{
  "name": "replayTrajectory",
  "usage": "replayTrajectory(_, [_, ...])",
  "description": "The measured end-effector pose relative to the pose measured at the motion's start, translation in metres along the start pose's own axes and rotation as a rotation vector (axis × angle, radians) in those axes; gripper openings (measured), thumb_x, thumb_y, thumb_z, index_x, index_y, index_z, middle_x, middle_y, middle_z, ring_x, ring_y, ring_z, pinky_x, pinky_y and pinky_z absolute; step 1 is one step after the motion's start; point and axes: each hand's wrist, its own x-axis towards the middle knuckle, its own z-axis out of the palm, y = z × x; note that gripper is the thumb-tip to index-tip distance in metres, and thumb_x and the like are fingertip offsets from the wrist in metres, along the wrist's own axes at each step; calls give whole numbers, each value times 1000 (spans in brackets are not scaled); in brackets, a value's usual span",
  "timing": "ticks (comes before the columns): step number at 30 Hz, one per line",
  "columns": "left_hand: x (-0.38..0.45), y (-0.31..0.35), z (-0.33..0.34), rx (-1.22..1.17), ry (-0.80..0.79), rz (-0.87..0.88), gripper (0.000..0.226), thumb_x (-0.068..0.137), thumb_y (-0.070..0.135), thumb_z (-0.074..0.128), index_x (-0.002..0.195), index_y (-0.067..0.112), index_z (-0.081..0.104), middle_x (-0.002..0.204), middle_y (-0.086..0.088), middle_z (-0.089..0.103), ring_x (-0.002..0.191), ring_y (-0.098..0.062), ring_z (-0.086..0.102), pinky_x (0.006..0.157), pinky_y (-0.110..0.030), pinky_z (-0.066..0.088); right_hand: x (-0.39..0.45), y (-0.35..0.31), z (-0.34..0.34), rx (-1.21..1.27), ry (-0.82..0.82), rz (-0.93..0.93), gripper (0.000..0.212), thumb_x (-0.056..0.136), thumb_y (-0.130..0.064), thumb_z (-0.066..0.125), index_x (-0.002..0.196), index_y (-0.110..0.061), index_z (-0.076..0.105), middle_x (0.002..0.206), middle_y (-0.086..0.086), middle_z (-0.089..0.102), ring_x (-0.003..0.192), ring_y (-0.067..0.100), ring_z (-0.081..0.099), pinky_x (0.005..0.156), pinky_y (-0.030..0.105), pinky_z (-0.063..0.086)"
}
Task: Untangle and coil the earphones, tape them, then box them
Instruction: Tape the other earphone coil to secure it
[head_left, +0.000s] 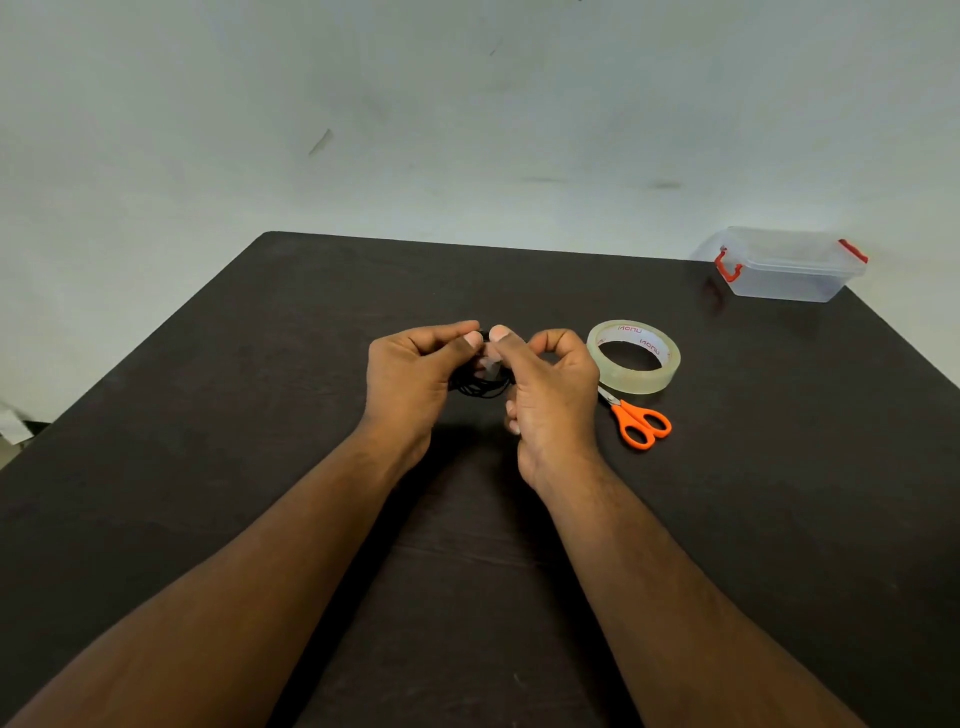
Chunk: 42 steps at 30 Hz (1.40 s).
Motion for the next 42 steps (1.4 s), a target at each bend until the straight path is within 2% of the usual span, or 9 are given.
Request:
replayTrajectory(4, [4,1,-3,-46,18,-77,15,85,8,71,99,6,73,88,-13,76,78,-21,72,71,-26,57,2,-4,-4,-2,10,10,21,84,-6,70,83,-15,50,71,13,71,36,11,33,35,18,25])
replayTrajectory(10, [5,4,-4,-164,-21,-202,15,87,9,67,100,4,72,88,-12,75,71,-16,71,65,-24,57,3,-9,-8,-21,-140,41,11,90,-8,62,98,-13,57,83,7,76,39,9,38,37,19,28])
replayTrajectory(21, [0,6,-4,-157,-145,-240,22,93,14,60,106,0,71,93,-12,74,78,-17,70,70,-25,58,9,-13,-16,-50,-244,-11,27,88,-10,65,112,-21,62,95,6,76,40,9,41,37,20,30])
replayTrajectory(28, [2,10,-4,-231,-103,-309,14,92,9,62,99,1,70,83,-13,74,70,-16,71,63,-25,59,20,-19,-28,-131,-259,-247,28,93,1,53,112,-18,62,105,-1,74,38,10,40,38,19,35])
replayTrajectory(30, [2,10,-5,-225,-100,-315,14,92,9,62,100,1,69,82,-13,74,69,-16,71,63,-25,58,25,-20,-35,-218,-205,-390,26,92,0,54,107,-18,65,102,-2,74,49,10,49,48,20,42])
replayTrajectory(33, [2,10,-5,-213,-101,-314,14,92,9,63,100,0,69,82,-14,73,69,-17,70,62,-25,58,32,-18,-46,-531,-213,-582,32,86,-1,62,109,-21,70,107,-5,71,84,14,63,73,15,47])
replayTrajectory(36, [1,10,-5,-208,-106,-314,17,91,9,63,102,-2,69,81,-13,74,67,-16,71,63,-26,59,37,-11,-50,-851,-330,-783,41,80,-5,65,113,-28,69,126,-11,62,112,10,50,92,15,39])
replayTrajectory(38, [1,10,-5,-201,-114,-311,18,91,9,64,104,-2,69,81,-12,74,67,-15,71,64,-26,59,40,-6,-50,-948,-369,-871,41,76,-10,66,113,-28,70,133,-9,57,119,11,43,100,15,31])
replayTrajectory(42, [1,12,-6,-209,-126,-315,19,90,8,64,104,-3,69,83,-13,74,68,-16,71,62,-25,58,45,-1,-50,-1083,-352,-966,42,72,-14,71,112,-27,71,136,0,55,120,29,47,98,47,41])
